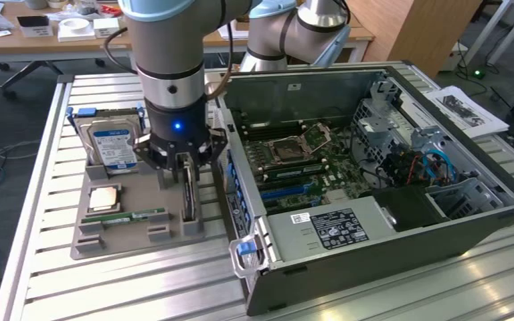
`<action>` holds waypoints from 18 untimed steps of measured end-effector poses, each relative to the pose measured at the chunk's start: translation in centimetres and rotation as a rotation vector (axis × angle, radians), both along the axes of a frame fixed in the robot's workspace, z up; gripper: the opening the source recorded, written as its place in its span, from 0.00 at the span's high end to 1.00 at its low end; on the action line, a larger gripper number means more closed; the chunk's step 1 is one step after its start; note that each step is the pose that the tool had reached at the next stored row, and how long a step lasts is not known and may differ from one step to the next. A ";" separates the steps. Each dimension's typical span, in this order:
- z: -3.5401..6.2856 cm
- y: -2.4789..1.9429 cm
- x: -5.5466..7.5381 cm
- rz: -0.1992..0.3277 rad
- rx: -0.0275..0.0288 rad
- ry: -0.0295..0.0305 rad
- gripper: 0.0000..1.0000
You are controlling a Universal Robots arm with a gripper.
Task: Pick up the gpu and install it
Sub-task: 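Pick up the gpu and move the gpu toward the slot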
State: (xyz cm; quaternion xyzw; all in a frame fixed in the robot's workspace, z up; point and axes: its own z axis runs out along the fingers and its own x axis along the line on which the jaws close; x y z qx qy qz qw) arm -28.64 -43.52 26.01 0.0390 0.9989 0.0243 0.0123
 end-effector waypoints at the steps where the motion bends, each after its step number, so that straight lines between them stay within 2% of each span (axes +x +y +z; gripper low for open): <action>1: -0.05 0.00 0.0 0.000 0.0000 0.0000 0.58; 6: -0.26 0.00 0.1 -0.001 0.0001 -0.0001 0.58; 18: -2.24 0.32 0.1 -0.001 0.0001 0.0000 0.58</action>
